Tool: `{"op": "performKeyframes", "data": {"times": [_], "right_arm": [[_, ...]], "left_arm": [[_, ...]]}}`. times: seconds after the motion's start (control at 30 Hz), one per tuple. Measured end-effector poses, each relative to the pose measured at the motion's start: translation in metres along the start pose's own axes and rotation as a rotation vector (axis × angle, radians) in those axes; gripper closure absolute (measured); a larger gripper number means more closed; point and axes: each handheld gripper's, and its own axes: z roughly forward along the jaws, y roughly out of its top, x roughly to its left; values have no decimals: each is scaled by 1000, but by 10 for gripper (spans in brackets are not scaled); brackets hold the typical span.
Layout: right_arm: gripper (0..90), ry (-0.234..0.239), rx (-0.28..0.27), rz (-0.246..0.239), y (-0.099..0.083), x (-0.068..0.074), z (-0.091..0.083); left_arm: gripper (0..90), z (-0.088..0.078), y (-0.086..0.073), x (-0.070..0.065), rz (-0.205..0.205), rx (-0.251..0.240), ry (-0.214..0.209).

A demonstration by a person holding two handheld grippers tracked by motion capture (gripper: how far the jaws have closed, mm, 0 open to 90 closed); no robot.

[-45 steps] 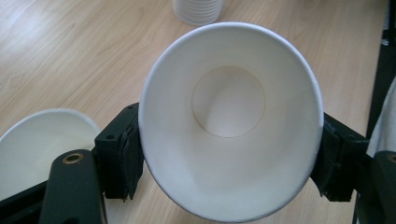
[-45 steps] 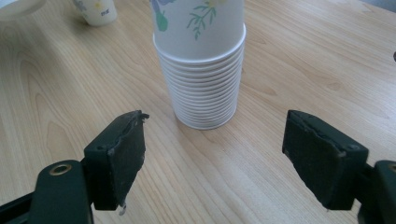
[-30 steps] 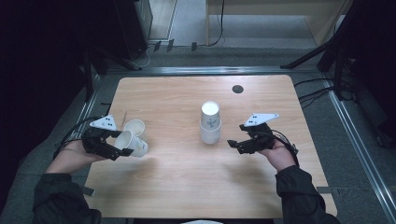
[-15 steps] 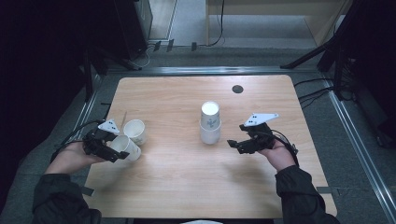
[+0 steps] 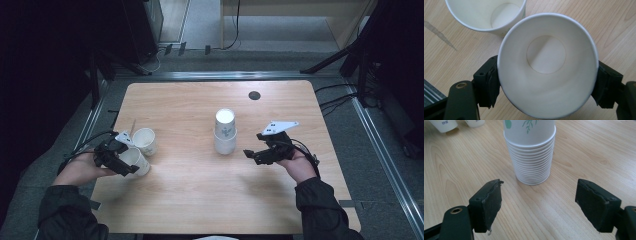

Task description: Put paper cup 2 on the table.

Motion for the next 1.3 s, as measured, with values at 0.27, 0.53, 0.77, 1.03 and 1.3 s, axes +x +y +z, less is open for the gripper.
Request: {"op": "performKeyframes", "data": {"times": [0.27, 0.53, 0.77, 1.03, 1.3], "right_arm": [[217, 0, 0, -3, 0, 0, 0], [217, 0, 2, -2, 0, 0, 0], [217, 3, 1, 0, 0, 0, 0], [217, 9, 7, -5, 0, 1, 2], [217, 8, 5, -1, 0, 0, 1]], "left_arm": [[216, 6, 0, 1, -8, 16, -2], [199, 7, 1, 0, -6, 6, -5], [190, 7, 1, -1, -8, -8, -22], [187, 4, 1, 1, -31, -15, -43], [180, -3, -1, 3, -59, -51, -67]]}}
